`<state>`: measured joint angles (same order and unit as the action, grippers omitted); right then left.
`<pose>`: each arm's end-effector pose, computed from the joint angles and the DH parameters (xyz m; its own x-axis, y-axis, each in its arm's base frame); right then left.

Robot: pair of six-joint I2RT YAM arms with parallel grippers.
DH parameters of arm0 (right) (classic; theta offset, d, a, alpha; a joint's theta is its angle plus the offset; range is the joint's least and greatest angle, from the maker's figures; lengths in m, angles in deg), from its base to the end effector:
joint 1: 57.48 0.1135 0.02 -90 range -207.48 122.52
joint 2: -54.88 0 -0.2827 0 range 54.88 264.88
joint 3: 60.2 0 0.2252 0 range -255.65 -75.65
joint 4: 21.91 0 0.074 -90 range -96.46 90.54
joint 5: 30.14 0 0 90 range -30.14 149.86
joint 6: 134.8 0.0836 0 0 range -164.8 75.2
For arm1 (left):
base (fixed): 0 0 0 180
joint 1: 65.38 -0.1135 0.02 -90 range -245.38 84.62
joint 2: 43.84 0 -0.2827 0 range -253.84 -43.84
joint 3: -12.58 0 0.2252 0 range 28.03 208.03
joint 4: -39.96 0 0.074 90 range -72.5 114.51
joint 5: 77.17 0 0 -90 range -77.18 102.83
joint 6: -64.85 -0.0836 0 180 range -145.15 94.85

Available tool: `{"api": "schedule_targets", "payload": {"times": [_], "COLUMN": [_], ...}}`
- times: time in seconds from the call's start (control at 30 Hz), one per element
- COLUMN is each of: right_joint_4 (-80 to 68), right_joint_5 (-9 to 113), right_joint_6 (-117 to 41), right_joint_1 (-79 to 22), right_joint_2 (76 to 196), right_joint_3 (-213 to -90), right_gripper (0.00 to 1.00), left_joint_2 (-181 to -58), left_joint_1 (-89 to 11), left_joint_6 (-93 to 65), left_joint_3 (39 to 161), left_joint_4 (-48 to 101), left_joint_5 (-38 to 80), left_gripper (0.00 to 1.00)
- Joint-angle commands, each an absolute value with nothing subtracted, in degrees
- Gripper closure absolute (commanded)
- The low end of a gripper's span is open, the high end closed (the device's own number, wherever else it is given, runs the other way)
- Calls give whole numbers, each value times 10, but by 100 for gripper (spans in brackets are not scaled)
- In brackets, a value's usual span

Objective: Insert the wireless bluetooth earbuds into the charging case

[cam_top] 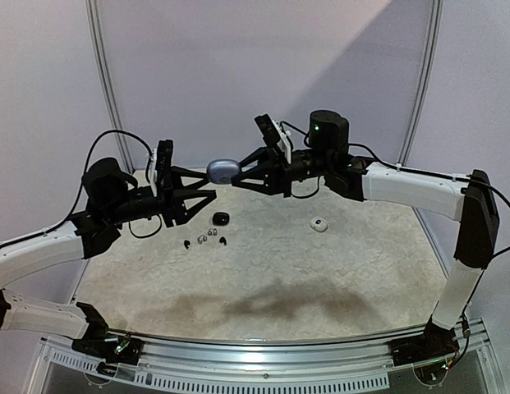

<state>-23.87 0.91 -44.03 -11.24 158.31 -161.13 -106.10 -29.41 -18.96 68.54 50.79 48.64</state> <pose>0.2441 0.3585 0.3775 -0.0195 -0.0103 -0.9998 -0.9649 -0.2619 0.0215 0.1765 -0.1885 0.3502 -0.0387 -0.0799 -0.9960 0.9497 0.3069 -0.0615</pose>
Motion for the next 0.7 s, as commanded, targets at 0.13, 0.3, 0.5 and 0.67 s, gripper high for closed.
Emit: {"api": "schedule_targets", "payload": {"times": [0.13,0.3,0.5,0.67], "right_joint_4": [-210,-199,-197,-206], "right_joint_5": [8,9,12,15], "right_joint_6": [-475,-483,-486,-486], "right_joint_1": [-109,-107,-108,-108], "right_joint_2": [1593,1594,1591,1587], "right_joint_3": [-1611,-1613,-1613,-1611], "right_gripper": [100,100,100,100], "left_joint_2": [-1073,-1080,-1085,-1087], "left_joint_1": [-282,-276,-270,-269], "left_joint_6": [-183,-183,-180,-175], "left_joint_3": [711,719,722,720], "left_joint_4": [520,519,518,515], "left_joint_5": [497,497,494,491], "left_gripper": [53,61,80,67]}}
